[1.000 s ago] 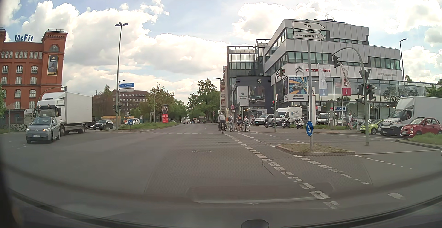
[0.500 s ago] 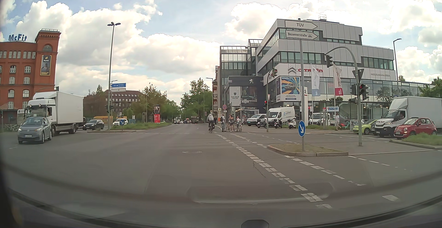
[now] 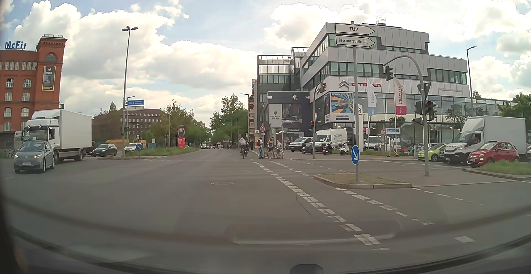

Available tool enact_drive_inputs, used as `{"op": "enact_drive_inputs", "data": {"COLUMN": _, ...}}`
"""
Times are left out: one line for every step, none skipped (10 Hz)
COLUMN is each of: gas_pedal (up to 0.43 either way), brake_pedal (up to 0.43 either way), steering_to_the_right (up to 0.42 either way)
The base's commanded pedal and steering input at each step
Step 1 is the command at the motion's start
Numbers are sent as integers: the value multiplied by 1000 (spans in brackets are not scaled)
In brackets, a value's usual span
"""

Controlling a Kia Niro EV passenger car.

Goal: Follow the waypoints while adhering to traffic rules and regulations

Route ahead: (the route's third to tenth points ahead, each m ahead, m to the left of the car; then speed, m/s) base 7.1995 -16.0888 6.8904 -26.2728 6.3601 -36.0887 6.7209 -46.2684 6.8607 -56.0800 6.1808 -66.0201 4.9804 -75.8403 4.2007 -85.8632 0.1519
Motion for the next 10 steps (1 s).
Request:
{"op": "enact_drive_inputs", "data": {"gas_pedal": 0, "brake_pedal": 238, "steering_to_the_right": 733}}
{"op": "enact_drive_inputs", "data": {"gas_pedal": 0, "brake_pedal": 238, "steering_to_the_right": 733}}
{"op": "enact_drive_inputs", "data": {"gas_pedal": 0, "brake_pedal": 238, "steering_to_the_right": 733}}
{"op": "enact_drive_inputs", "data": {"gas_pedal": 0, "brake_pedal": 238, "steering_to_the_right": 734}}
{"op": "enact_drive_inputs", "data": {"gas_pedal": 0, "brake_pedal": 238, "steering_to_the_right": 736}}
{"op": "enact_drive_inputs", "data": {"gas_pedal": 0, "brake_pedal": 244, "steering_to_the_right": 736}}
{"op": "enact_drive_inputs", "data": {"gas_pedal": 0, "brake_pedal": 238, "steering_to_the_right": 736}}
{"op": "enact_drive_inputs", "data": {"gas_pedal": 0, "brake_pedal": 238, "steering_to_the_right": 737}}
{"op": "enact_drive_inputs", "data": {"gas_pedal": 0, "brake_pedal": 238, "steering_to_the_right": 738}}
{"op": "enact_drive_inputs", "data": {"gas_pedal": 0, "brake_pedal": 244, "steering_to_the_right": 737}}
